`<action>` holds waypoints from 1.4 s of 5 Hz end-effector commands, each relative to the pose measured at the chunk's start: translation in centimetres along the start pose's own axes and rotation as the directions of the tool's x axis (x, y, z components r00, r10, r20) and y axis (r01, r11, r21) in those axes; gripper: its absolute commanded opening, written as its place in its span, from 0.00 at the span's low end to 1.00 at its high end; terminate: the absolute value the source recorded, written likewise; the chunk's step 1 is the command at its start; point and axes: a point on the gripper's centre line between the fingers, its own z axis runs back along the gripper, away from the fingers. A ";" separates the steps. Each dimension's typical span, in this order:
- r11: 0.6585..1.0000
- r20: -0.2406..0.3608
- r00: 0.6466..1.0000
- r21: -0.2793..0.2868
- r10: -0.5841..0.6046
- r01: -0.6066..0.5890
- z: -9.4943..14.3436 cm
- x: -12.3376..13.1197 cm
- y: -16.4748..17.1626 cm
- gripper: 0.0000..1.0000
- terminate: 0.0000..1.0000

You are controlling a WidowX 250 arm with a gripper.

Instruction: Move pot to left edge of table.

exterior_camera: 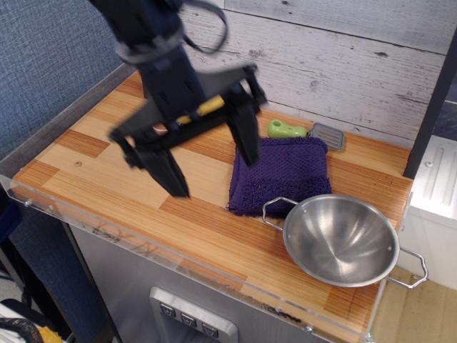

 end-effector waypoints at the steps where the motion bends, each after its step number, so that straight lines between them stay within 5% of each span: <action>1: 0.996 -0.025 0.997 0.040 -0.078 0.079 -3.4 -1.4 -1.8 1.00 0.00; 2: 0.989 -0.018 0.993 0.087 -0.116 0.117 -4.8 -1.8 -1.6 1.00 0.00; 7: 0.982 -0.037 0.992 0.139 -0.124 0.128 -11.5 -1.4 -4.0 1.00 0.00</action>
